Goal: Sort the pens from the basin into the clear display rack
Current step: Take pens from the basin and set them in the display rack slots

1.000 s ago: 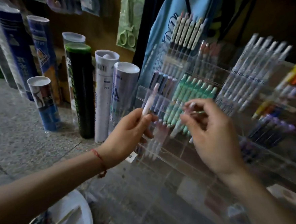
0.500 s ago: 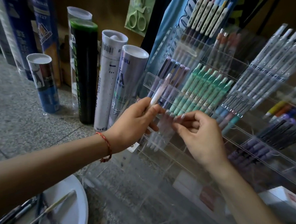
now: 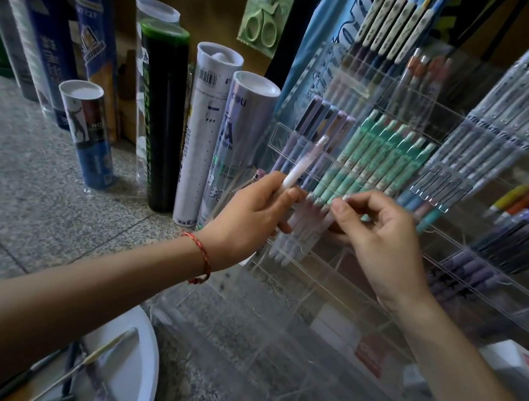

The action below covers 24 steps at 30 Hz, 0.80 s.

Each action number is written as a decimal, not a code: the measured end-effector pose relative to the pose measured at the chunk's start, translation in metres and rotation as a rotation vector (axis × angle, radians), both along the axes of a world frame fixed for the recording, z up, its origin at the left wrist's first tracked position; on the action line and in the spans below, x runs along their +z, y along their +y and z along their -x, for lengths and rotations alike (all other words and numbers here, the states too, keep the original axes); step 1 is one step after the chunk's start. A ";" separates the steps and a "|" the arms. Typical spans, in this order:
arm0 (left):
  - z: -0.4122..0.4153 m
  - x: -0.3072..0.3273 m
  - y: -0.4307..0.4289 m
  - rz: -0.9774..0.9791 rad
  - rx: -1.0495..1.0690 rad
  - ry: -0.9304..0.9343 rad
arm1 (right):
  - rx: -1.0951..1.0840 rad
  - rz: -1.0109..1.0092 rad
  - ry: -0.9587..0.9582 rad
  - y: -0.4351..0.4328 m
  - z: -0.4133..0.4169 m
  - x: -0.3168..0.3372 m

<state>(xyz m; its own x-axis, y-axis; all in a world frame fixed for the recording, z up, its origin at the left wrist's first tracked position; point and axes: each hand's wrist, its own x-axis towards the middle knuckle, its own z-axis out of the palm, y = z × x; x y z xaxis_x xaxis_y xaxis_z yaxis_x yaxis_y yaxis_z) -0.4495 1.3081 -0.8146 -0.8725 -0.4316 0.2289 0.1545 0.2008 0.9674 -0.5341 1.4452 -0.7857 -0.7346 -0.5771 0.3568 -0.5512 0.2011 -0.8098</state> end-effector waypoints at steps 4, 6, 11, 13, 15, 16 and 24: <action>-0.002 0.000 0.000 -0.002 -0.011 0.001 | -0.022 -0.115 0.050 0.000 0.003 -0.006; -0.003 0.001 -0.001 0.018 -0.012 -0.016 | -0.022 -0.181 0.054 -0.001 0.003 -0.006; -0.013 0.009 0.006 0.014 0.082 0.007 | -0.047 -0.300 0.071 -0.002 0.005 -0.003; -0.021 0.015 0.013 -0.042 0.155 0.082 | 0.008 -0.341 -0.003 0.000 0.003 0.004; -0.029 0.019 0.019 -0.183 0.076 0.049 | -0.002 -0.329 0.020 0.005 0.002 0.018; -0.033 0.021 0.022 -0.272 -0.020 -0.008 | -0.012 -0.286 0.085 0.007 0.000 0.026; -0.034 0.012 0.044 -0.447 -0.179 -0.091 | 0.272 -0.001 -0.484 0.005 -0.018 0.050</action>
